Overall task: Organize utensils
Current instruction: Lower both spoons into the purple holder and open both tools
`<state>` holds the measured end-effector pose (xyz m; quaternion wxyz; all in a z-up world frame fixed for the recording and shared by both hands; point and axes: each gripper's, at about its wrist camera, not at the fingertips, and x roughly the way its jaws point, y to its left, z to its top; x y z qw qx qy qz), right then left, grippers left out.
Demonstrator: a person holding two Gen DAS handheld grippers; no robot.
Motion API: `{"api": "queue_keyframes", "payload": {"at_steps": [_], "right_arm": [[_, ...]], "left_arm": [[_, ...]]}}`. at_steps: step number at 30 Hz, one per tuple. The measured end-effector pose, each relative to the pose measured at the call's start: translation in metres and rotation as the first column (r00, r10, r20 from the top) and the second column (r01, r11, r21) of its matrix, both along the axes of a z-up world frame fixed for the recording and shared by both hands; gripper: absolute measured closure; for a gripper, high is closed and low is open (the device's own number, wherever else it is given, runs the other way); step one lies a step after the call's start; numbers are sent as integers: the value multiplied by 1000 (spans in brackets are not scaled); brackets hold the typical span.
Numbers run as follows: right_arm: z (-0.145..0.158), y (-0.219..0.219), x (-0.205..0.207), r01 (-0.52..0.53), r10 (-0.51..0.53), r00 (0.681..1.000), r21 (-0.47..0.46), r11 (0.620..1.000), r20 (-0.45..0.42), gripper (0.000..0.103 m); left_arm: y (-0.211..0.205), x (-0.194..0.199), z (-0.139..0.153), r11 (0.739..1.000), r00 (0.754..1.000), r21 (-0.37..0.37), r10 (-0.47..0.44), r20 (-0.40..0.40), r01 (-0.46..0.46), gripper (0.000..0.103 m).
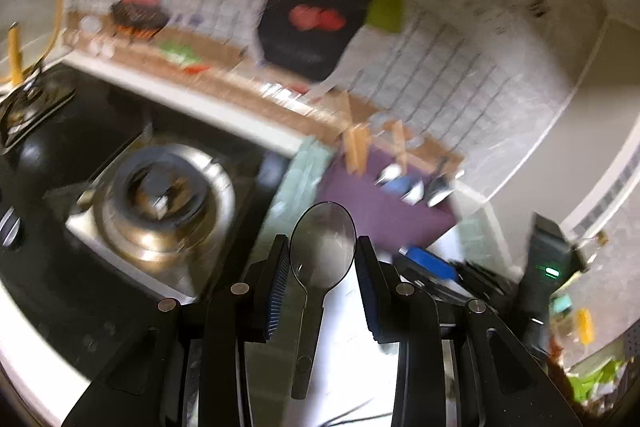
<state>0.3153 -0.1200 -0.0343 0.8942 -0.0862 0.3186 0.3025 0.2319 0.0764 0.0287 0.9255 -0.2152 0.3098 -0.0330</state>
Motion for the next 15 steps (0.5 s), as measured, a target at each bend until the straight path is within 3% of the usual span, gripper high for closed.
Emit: {"api": "queue_keyframes", "payload": {"at_steps": [4, 8, 11, 15], "right_arm": [[72, -39, -28, 33, -53, 991, 160, 987, 126, 77], [156, -59, -37, 34, -103, 948, 223, 974, 303, 77], [190, -60, -24, 66, -145, 909, 209, 976, 390, 77], [192, -62, 14, 101, -169, 912, 195, 976, 375, 77]], "left_arm": [[-13, 14, 61, 998, 979, -10, -65, 193, 69, 69], [-30, 42, 122, 994, 928, 33, -112, 355, 107, 69], [-45, 68, 135, 991, 896, 81, -130, 425, 105, 69], [-58, 111, 122, 988, 906, 92, -153, 395, 127, 69]]}}
